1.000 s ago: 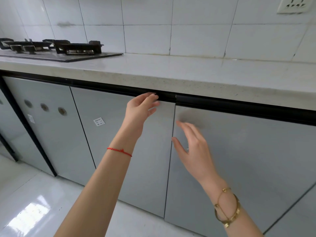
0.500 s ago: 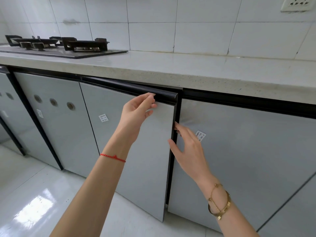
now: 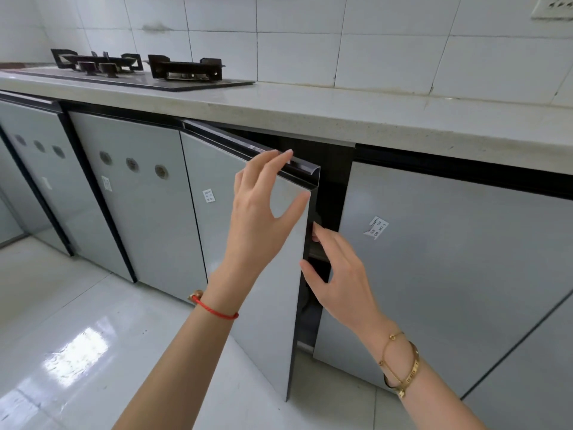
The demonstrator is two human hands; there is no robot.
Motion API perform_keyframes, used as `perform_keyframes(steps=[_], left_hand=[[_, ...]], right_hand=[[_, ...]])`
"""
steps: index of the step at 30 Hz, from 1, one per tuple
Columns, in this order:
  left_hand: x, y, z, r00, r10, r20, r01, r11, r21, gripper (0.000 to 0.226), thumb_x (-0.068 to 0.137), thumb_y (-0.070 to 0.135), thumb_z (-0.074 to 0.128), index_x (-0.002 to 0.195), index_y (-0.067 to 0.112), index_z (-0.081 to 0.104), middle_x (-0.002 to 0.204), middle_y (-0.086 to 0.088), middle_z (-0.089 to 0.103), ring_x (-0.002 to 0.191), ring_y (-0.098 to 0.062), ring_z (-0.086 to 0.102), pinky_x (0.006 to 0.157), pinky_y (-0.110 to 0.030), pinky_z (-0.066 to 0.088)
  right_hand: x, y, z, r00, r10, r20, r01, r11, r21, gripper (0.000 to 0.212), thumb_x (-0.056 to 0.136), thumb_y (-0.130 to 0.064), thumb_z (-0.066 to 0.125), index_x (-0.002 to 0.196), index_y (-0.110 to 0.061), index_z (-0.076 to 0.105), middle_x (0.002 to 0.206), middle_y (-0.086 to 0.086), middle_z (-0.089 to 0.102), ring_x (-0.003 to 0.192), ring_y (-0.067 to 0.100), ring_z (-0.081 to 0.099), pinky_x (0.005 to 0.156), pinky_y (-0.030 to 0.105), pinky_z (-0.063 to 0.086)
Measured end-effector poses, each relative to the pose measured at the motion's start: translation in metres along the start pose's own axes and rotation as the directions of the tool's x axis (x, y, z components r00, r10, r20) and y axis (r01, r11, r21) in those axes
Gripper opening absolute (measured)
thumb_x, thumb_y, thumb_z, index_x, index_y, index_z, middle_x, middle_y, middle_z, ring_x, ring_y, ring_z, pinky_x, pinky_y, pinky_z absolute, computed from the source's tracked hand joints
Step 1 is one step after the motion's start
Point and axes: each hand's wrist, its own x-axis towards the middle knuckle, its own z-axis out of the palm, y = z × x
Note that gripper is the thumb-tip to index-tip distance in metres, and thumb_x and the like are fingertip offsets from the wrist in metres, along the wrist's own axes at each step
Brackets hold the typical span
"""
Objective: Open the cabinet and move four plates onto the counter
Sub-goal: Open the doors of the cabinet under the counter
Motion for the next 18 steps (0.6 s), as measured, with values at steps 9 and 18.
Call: perform_keyframes(steps=[9, 18], left_hand=[[-0.031, 0.002, -0.05, 0.997, -0.03, -0.074, 0.034, 0.998, 0.052, 0.049, 0.092, 0.032, 0.061, 0.138, 0.019, 0.05, 0.14, 0.003, 0.05, 0.132, -0.014, 0.042, 0.111, -0.026, 0.035], [-0.051, -0.005, -0.098, 0.991, -0.038, -0.128, 0.042, 0.999, 0.029, 0.049, 0.091, 0.028, 0.063, 0.137, 0.014, 0.05, 0.137, 0.001, 0.054, 0.127, -0.014, 0.05, 0.102, -0.04, 0.047]], right_hand=[[-0.022, -0.041, 0.021, 0.992, -0.128, 0.011, 0.129, 0.991, -0.04, 0.058, 0.088, -0.037, 0.06, 0.139, -0.012, 0.049, 0.137, 0.005, 0.057, 0.128, 0.019, 0.053, 0.103, 0.037, 0.048], [-0.025, -0.072, 0.048, 0.964, -0.267, 0.016, 0.267, 0.964, 0.012, 0.053, 0.09, -0.034, 0.06, 0.139, -0.014, 0.05, 0.134, 0.002, 0.06, 0.128, 0.009, 0.05, 0.107, 0.022, 0.04]])
